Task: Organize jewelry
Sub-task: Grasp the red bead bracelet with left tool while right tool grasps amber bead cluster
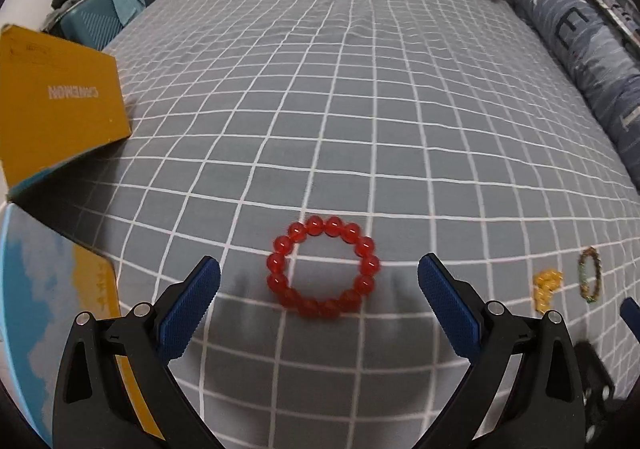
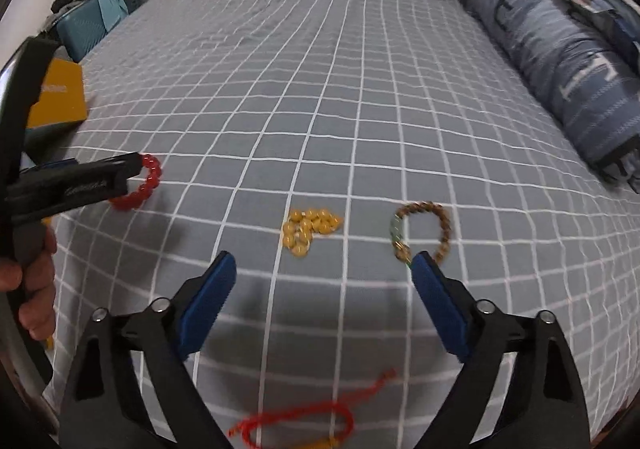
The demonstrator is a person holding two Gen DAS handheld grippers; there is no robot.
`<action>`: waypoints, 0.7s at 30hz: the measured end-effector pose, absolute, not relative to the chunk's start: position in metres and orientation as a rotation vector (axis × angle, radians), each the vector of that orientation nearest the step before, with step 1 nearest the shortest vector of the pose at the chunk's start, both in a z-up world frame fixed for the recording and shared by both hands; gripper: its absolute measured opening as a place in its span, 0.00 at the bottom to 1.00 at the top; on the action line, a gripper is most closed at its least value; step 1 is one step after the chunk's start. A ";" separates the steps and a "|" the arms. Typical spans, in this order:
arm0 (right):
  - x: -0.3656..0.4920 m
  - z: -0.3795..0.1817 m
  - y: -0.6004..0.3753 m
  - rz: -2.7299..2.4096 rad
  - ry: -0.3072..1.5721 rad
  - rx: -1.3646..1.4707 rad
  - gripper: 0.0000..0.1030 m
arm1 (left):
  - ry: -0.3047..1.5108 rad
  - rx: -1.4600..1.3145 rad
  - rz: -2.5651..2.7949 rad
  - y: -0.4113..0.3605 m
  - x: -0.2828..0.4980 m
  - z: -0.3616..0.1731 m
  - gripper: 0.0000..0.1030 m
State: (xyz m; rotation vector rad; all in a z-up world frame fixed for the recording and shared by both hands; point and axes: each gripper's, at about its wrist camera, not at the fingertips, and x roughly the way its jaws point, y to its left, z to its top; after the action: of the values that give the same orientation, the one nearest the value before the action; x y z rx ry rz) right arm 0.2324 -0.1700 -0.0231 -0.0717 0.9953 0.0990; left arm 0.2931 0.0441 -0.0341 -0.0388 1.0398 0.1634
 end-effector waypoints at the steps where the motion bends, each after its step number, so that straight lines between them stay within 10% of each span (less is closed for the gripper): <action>1: 0.241 -0.029 -0.168 0.107 1.006 -0.065 0.79 | 1.043 -0.048 0.169 0.047 0.296 -0.038 0.94; 21: 0.291 -0.076 -0.162 0.125 1.058 -0.022 0.38 | 1.066 -0.073 0.137 0.059 0.326 -0.084 0.86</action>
State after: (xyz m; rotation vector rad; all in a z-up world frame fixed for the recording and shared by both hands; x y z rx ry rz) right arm 0.2909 -0.1616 -0.0757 -0.0220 1.0583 0.1246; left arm 0.3263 0.0588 -0.0843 -0.0733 1.0662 0.1367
